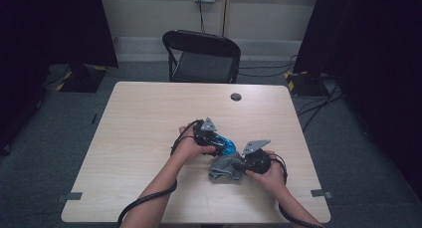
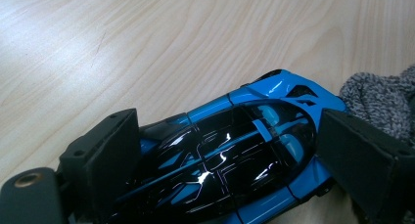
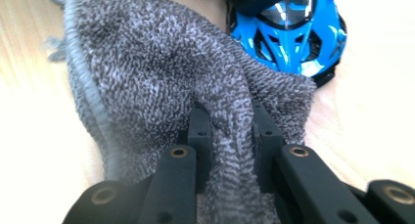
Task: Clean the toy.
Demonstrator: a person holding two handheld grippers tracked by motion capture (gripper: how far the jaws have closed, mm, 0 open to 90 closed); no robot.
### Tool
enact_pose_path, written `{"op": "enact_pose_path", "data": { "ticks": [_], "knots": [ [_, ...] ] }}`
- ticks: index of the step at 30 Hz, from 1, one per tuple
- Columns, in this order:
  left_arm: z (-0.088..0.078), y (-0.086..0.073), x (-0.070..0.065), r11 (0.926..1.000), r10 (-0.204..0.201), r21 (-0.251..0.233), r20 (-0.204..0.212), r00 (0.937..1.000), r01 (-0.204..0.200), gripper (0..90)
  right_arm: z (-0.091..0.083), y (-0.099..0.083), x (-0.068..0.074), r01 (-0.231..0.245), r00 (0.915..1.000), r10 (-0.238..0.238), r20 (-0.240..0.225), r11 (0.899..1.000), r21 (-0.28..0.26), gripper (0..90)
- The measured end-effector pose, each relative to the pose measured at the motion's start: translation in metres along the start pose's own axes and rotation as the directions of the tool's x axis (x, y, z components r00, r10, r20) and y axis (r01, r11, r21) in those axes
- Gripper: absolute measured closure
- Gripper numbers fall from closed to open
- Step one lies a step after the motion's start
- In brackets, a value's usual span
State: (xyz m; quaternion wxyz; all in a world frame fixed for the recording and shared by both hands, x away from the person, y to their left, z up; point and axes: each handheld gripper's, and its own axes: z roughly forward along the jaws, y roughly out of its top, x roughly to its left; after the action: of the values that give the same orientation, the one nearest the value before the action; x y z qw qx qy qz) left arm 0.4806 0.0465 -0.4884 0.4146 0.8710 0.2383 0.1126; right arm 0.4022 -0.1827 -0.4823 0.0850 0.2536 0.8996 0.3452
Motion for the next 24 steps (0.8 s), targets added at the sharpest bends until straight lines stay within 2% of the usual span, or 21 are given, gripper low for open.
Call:
{"op": "enact_pose_path", "data": {
  "ticks": [9, 24],
  "knots": [
    [0.0, 0.0, 0.001, 1.0, 0.003, -0.001, 0.001, 1.0, -0.003, 10.1, -0.002, -0.001, -0.01, -0.028, 0.9993, 0.028, 0.025, 1.0, 0.005, 76.0],
    [-0.001, 0.0, 0.001, 1.0, 0.008, 0.001, 0.0, 1.0, -0.008, 10.4, -0.007, 0.0, -0.041, -0.082, 0.9951, 0.08, 0.058, 0.996, 0.036, 76.1]
  ]
}}
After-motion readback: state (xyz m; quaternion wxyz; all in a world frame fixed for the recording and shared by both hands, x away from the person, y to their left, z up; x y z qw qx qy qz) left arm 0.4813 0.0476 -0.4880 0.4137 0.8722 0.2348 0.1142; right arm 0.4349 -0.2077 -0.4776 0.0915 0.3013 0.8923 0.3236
